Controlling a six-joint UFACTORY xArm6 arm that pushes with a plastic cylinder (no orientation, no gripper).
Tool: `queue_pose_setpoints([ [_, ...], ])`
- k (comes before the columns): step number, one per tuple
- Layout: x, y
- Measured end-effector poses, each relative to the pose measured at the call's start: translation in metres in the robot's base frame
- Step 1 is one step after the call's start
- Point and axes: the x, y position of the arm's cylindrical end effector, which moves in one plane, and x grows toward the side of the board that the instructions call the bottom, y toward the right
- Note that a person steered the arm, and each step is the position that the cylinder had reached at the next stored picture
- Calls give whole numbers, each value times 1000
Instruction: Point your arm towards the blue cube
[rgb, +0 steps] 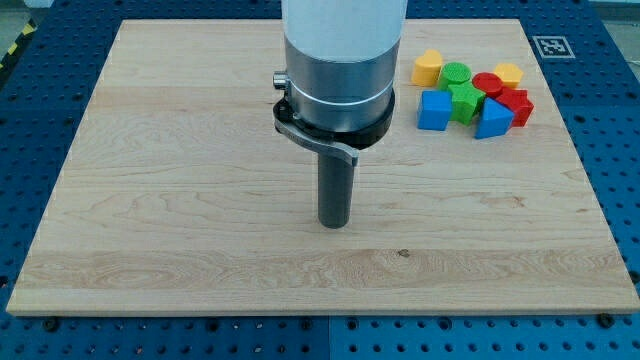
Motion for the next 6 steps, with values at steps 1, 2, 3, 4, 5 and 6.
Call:
queue_pose_setpoints([
  [1, 0, 0],
  [2, -6, 29],
  [3, -31, 118],
  [4, -50, 212],
  [5, -67, 280],
  [6, -87, 275],
])
